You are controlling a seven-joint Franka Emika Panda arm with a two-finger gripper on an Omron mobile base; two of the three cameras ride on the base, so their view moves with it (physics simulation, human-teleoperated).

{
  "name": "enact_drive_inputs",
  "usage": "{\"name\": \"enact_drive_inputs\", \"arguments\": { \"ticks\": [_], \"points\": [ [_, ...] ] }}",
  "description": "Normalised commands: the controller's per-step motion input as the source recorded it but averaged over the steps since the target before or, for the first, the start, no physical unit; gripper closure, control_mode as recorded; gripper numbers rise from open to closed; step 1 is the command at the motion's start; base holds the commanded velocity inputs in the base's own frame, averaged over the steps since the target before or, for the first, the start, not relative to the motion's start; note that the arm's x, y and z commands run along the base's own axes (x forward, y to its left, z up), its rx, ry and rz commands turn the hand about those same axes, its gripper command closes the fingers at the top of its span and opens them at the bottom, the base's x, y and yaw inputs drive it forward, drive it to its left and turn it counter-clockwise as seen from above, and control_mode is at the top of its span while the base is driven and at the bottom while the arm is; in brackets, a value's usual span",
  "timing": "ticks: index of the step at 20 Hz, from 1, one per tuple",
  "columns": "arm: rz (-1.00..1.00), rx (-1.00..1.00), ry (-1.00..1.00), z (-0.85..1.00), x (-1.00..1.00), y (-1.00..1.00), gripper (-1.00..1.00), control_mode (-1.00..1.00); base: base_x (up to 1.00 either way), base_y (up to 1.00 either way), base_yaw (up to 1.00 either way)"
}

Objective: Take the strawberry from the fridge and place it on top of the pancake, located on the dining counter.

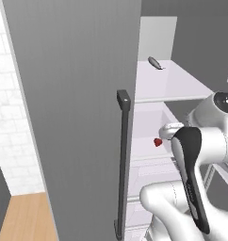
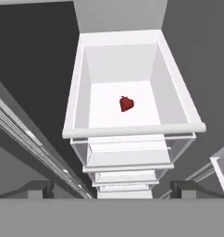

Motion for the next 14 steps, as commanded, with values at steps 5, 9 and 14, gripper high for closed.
{"name": "enact_drive_inputs", "arguments": {
  "ticks": [5, 9, 14],
  "points": [
    [0.0, 0.0, 0.03, -0.43, 0.53, -0.2, -1.0, -1.0, 0.0, 0.0, 0.0],
    [0.0, 0.0, 0.0, -0.56, 0.44, -0.25, -1.0, -1.0, 0.0, 0.0, 0.0],
    [0.0, 0.0, 0.0, -0.48, 0.39, -0.15, -1.0, -1.0, 0.0, 0.0, 0.0]
  ]
}}
